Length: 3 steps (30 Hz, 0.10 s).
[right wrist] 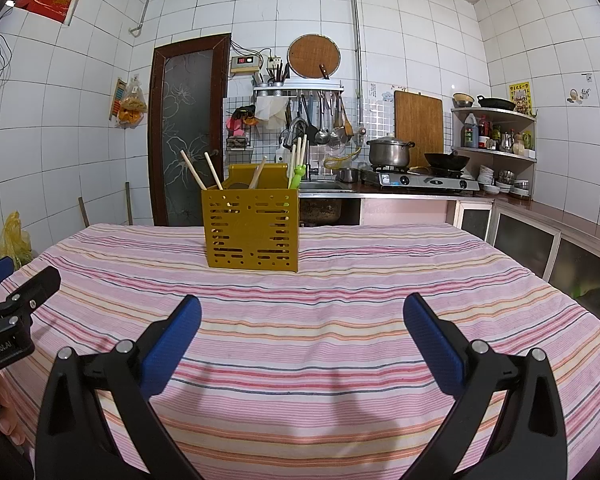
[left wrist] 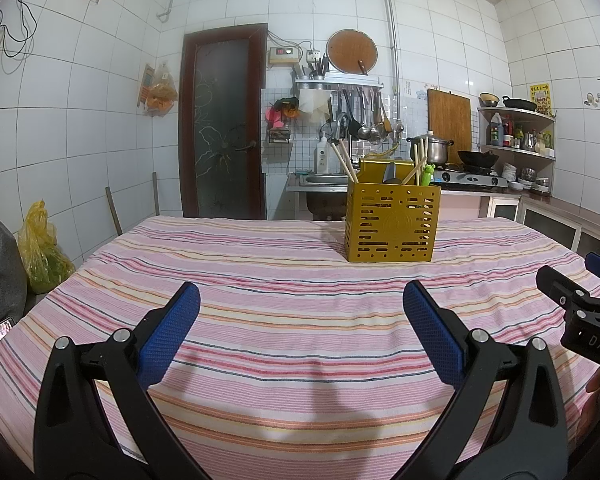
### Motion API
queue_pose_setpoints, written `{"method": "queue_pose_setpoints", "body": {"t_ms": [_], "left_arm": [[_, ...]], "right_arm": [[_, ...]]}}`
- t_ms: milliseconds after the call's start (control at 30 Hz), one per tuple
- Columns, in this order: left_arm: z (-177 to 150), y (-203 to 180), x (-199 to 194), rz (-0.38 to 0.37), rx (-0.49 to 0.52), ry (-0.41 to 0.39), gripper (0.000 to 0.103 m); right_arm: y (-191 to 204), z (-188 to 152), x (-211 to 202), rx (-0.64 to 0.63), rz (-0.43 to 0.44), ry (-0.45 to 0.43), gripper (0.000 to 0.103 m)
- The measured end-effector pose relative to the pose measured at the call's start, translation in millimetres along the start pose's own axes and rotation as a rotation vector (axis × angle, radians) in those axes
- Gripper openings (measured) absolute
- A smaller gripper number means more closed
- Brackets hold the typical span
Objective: Organize utensils
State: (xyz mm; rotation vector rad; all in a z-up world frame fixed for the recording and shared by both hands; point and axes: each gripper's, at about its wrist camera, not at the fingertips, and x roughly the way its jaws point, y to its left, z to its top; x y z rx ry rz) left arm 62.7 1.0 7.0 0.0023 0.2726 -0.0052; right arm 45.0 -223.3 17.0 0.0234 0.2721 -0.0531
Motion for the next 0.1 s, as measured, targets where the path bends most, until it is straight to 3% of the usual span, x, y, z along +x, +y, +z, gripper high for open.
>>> {"method": "queue_pose_setpoints", "body": {"t_ms": [100], "left_arm": [[-0.1,-0.1,0.1,0.0,0.001,0.001,0.098]], "right_arm": [[-0.1,0.0,0.1,0.0,0.0,0.0,0.099]]}}
